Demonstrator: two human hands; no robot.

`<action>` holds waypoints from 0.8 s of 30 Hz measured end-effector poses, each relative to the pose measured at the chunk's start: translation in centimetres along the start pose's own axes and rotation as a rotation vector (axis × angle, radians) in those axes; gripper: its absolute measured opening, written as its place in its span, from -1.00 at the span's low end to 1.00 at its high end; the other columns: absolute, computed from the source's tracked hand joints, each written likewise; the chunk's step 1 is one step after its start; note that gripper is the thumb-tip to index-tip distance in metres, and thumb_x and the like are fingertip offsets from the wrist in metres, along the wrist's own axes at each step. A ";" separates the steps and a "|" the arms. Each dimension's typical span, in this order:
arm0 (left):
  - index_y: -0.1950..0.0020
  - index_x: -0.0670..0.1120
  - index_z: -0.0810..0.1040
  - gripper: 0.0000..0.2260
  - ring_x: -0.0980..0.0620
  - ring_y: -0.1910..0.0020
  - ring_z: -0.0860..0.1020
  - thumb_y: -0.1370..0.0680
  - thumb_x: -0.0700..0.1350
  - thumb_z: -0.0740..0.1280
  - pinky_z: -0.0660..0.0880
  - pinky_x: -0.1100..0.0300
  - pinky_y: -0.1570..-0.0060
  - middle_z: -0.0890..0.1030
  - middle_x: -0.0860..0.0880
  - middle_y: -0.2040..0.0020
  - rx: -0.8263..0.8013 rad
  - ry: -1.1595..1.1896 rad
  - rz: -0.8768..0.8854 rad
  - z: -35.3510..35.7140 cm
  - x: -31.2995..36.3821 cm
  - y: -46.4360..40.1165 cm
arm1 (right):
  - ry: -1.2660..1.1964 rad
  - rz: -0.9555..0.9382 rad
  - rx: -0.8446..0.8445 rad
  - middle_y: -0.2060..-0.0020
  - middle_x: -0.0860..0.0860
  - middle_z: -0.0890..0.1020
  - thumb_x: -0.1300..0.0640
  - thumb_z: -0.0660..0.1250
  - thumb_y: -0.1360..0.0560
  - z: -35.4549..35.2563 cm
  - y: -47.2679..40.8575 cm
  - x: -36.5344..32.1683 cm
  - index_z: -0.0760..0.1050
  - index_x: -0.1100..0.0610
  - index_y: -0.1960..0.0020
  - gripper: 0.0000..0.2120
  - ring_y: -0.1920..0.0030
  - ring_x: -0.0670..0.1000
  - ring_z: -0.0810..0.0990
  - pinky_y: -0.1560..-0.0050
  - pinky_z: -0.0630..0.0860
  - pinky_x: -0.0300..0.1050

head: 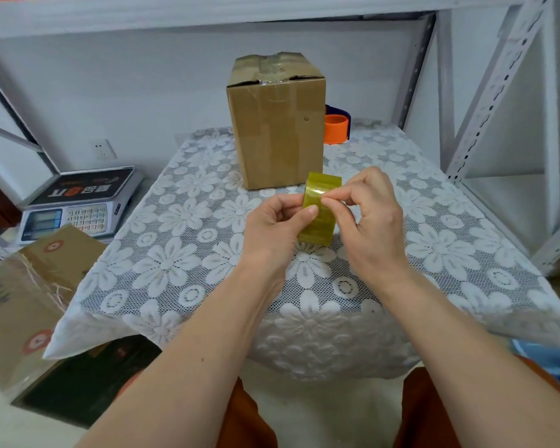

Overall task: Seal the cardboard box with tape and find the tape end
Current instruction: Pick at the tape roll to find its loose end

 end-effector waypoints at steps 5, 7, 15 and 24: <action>0.10 -0.15 0.59 -0.88 0.21 0.39 0.58 -0.45 -0.35 0.40 0.51 0.34 0.36 0.62 0.08 0.38 0.005 0.016 -0.016 0.0 0.1 0.1 | -0.018 -0.002 -0.009 0.21 -0.02 0.41 0.24 0.37 -0.47 0.0 0.0 0.0 0.58 0.26 0.19 -0.90 0.14 0.05 0.45 0.13 0.41 -0.17; 0.07 -0.16 0.59 -0.88 0.20 0.38 0.58 -0.45 -0.34 0.41 0.51 0.35 0.37 0.62 0.05 0.35 0.010 0.016 -0.026 0.0 0.1 0.1 | -0.023 0.008 -0.025 0.22 0.00 0.42 0.23 0.36 -0.47 0.0 0.0 0.1 0.57 0.26 0.19 -0.90 0.15 0.03 0.44 0.13 0.40 -0.19; 0.10 -0.17 0.59 -0.90 0.18 0.42 0.59 -0.46 -0.35 0.39 0.52 0.30 0.38 0.61 0.06 0.41 0.028 0.053 -0.038 -0.1 0.1 0.1 | -0.063 0.058 -0.121 0.24 0.00 0.40 0.17 0.34 -0.47 0.2 0.2 -0.2 0.56 0.22 0.19 -0.87 0.20 -0.02 0.38 0.16 0.33 -0.32; 0.05 -0.21 0.60 -0.89 0.15 0.41 0.60 -0.45 -0.34 0.40 0.50 0.33 0.41 0.62 -0.05 0.31 0.065 0.067 -0.054 -0.1 0.3 0.0 | -0.117 0.109 -0.180 0.23 -0.03 0.41 0.15 0.32 -0.47 0.1 0.3 -0.4 0.55 0.18 0.19 -0.89 0.19 -0.16 0.38 0.14 0.32 -0.39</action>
Point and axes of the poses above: each hand's wrist, its own y-axis away from the middle knuckle, its own z-axis out of the palm, x = y × z, the point moved 3 cm from there along -y, towards the middle knuckle
